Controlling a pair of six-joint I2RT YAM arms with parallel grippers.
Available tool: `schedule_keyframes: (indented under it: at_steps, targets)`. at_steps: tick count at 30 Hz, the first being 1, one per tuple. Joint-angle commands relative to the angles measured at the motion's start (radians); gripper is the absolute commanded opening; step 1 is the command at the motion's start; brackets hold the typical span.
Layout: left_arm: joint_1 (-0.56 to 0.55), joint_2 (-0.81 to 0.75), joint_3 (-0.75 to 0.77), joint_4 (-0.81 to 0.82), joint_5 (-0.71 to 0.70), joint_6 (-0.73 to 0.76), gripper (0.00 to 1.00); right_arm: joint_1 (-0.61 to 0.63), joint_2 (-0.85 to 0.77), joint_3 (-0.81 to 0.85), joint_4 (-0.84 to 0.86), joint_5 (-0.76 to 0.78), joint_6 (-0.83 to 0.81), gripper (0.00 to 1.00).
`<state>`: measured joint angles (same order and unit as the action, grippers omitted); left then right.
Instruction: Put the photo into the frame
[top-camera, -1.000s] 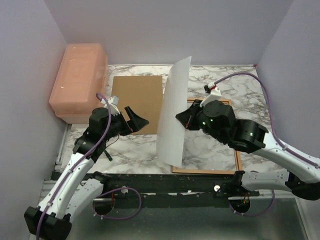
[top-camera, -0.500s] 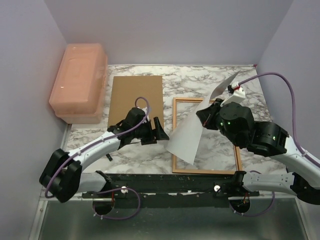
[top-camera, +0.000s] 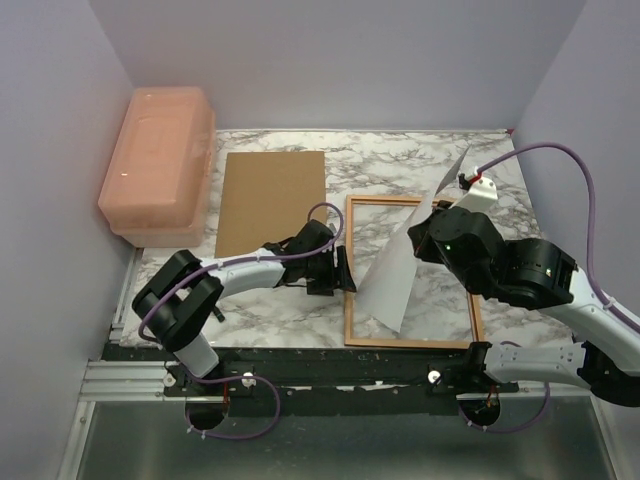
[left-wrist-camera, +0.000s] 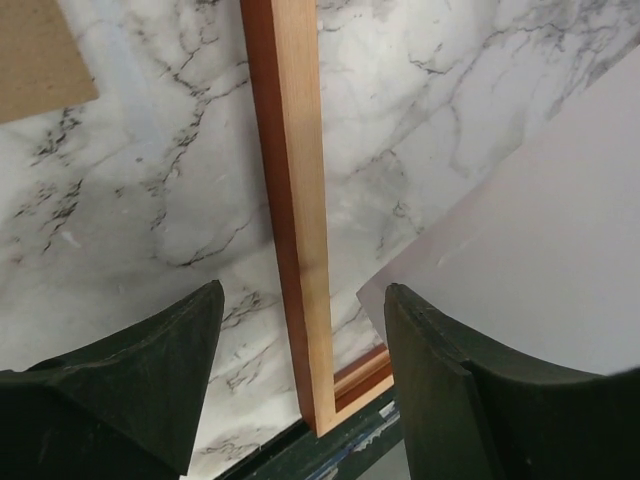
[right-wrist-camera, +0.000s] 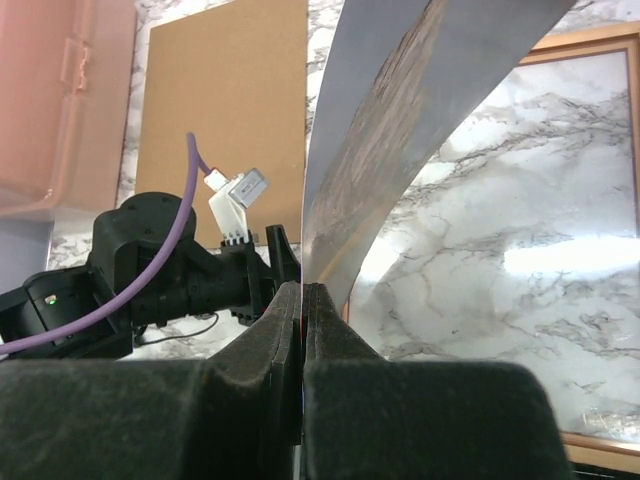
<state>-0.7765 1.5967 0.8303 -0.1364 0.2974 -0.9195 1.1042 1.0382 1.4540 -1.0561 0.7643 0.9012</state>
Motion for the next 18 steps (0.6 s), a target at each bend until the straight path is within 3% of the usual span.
schedule_keyframes:
  at_steps: [1,7,13,18]
  targets:
    - [-0.037,0.071,0.074,-0.030,-0.092,0.022,0.64,-0.004,-0.001,0.025,-0.057,0.052,0.032,0.01]
    - [-0.073,0.162,0.164,-0.131,-0.186,0.061,0.48,-0.004,-0.002,0.025,-0.068,0.057,0.035,0.01]
    - [-0.079,0.166,0.174,-0.135,-0.188,0.062,0.20,-0.004,-0.007,0.010,-0.069,0.051,0.038,0.01]
    - [-0.078,0.085,0.168,-0.146,-0.212,0.055,0.11,-0.003,-0.003,-0.002,-0.064,0.042,0.033,0.01]
